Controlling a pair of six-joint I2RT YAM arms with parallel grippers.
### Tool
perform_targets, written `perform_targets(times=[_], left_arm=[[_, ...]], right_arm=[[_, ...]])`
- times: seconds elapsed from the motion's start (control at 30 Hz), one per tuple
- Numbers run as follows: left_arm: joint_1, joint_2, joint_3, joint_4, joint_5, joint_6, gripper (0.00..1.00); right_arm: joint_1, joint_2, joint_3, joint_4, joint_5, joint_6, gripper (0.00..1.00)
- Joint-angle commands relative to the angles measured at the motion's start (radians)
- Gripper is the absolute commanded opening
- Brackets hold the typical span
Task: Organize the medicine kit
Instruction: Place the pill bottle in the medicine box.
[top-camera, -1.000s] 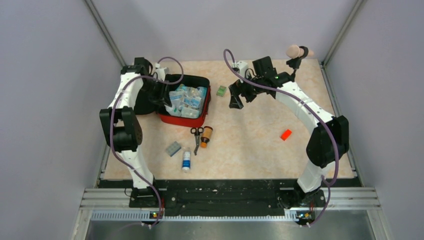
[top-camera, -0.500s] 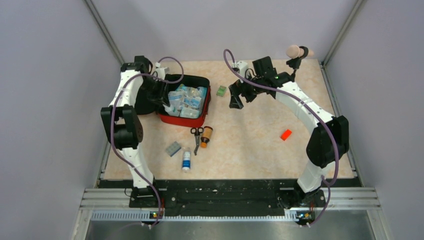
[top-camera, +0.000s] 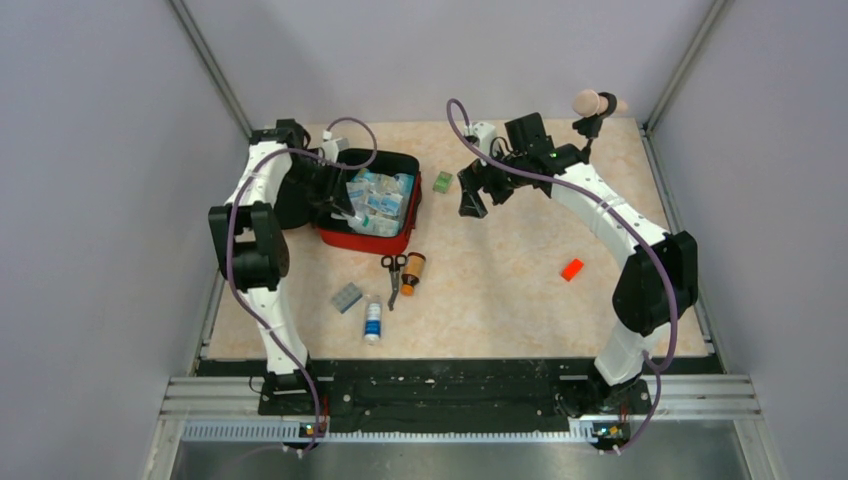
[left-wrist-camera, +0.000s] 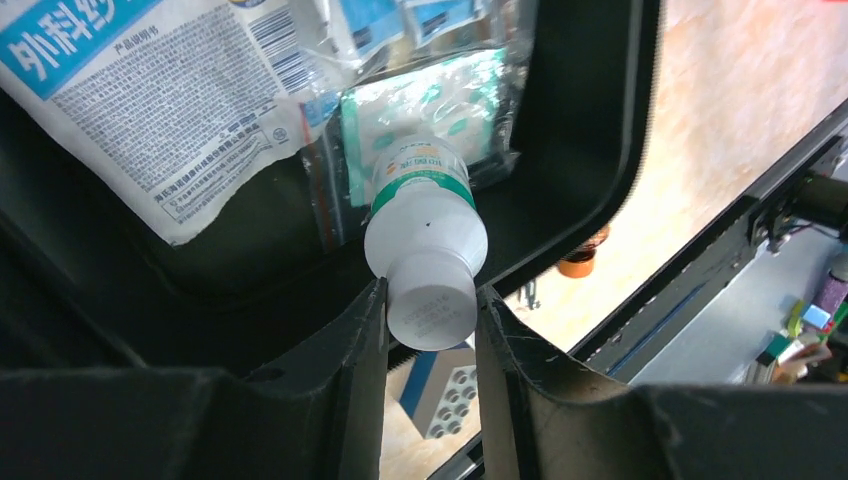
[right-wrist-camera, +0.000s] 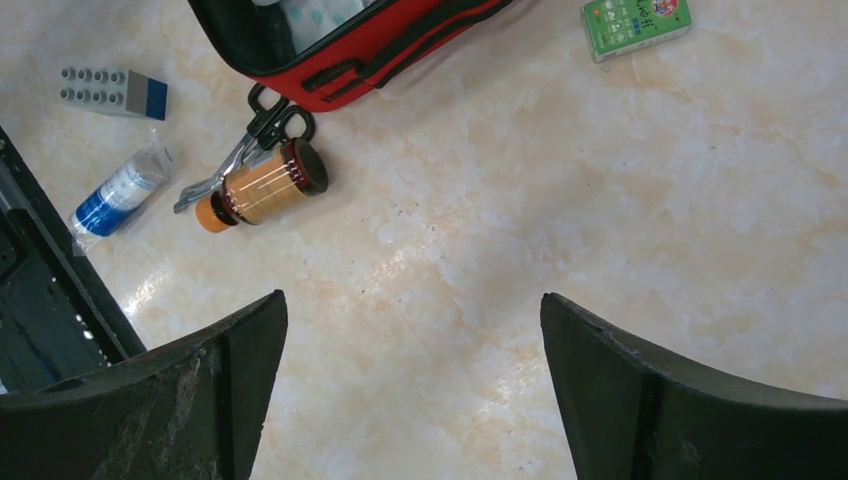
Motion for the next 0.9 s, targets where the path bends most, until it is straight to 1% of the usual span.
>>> perform_targets(times=[0.0,0.07,0.13,0.23,0.33,0.6,0.77,0.87], left_arm=[[0.012,0.066,0.014,-0.060,-0.022,0.095,0.05],[0.015,0.070,0.018,-0.062,-0.053,0.109,0.11],[0.015,0.063,0.023,-0.056,-0.090,0.114,0.23],[0.016,0.035,0.026,-0.032,-0.148,0.120,0.33],[0.015,0.010,0.040,-0.008,-0.197,0.127,0.37],[0.015,-0.020,0.082,-0.002,-0.266,0.154,0.55],[0.015,-0.021,0.097,0.003,-0.260,0.134,0.58],[0.013,-0.038,0.112,0.035,-0.226,0.110,0.58]], right_arm=[[0.005,-0.007,0.033,0.014,0.006,-0.016,0.95],[0.005,-0.009,0.035,0.014,0.011,-0.020,0.95],[0.005,-0.010,0.035,0.015,0.013,-0.021,0.95],[0.006,-0.006,0.036,0.016,0.008,-0.022,0.95],[0.005,-0.001,0.039,0.016,0.001,-0.019,0.95],[0.005,0.007,0.043,0.015,-0.005,-0.011,0.95],[0.005,0.010,0.044,0.015,-0.006,-0.009,0.95],[0.005,0.010,0.042,0.015,-0.005,-0.009,0.95]])
